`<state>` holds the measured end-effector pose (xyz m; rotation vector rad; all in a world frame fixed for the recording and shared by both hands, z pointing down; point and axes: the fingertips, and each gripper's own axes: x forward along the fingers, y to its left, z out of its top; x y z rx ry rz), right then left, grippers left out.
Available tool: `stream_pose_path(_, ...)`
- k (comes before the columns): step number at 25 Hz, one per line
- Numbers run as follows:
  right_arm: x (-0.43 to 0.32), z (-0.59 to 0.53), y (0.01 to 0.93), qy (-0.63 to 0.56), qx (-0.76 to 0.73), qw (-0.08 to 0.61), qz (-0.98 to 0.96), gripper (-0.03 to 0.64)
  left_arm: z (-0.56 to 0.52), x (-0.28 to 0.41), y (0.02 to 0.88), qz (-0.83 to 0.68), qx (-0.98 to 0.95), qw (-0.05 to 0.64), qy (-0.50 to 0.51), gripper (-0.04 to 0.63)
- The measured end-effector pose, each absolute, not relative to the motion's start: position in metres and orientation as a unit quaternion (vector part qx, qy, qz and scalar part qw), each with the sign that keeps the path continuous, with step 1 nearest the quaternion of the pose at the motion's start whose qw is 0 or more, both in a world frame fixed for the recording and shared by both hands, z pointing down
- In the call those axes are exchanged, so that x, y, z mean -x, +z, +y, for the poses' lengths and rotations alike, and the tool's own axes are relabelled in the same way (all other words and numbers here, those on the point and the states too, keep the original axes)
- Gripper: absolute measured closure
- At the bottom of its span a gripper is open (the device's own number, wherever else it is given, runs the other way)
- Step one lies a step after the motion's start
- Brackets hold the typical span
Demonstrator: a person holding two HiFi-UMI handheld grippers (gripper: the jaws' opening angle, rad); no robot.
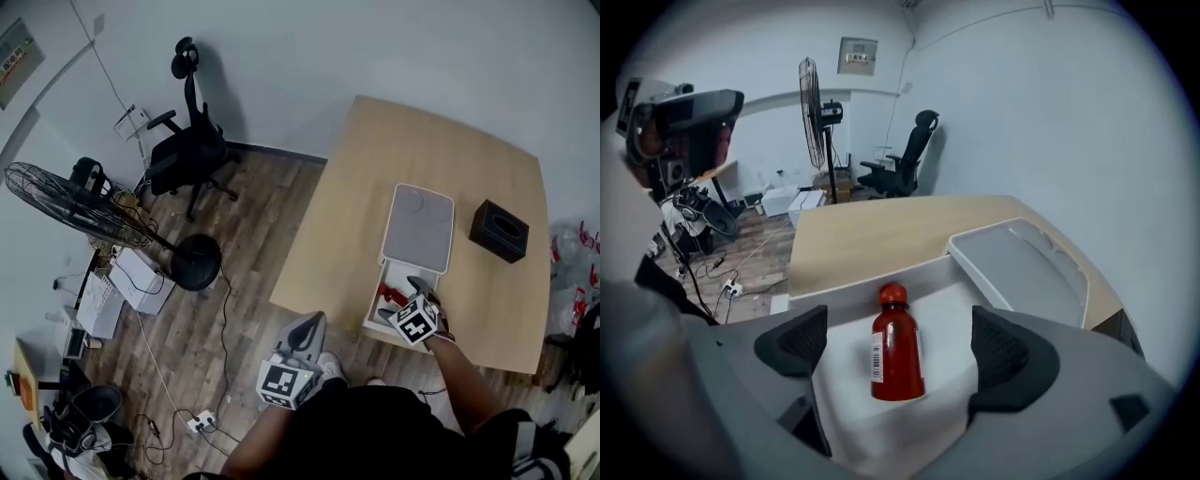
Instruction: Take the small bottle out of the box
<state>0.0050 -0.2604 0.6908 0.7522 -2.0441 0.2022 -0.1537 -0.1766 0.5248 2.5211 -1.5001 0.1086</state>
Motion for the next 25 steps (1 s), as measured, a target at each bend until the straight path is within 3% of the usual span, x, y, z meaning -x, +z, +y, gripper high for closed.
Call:
stream_pose_path(7,-0.013,-0.263,0.720,0.086,-0.282,0.522,-0.800,0.215,-0.188,0.163,0.526,-0.494,-0.862,0.109,0.035,0.581)
stream_pose_path(15,-0.017,-0.256,0.736,0.091,-0.262,0.566,-0.776,0.387,-0.191,0.173,0.529,-0.495,-0.861,0.112,0.031,0.581)
stream_pose_path(25,-0.014,-0.257,0.739,0.085,-0.259,0.587,-0.762,0.397,-0.194,0.181,0.532,-0.491,-0.863,0.117,0.022,0.581)
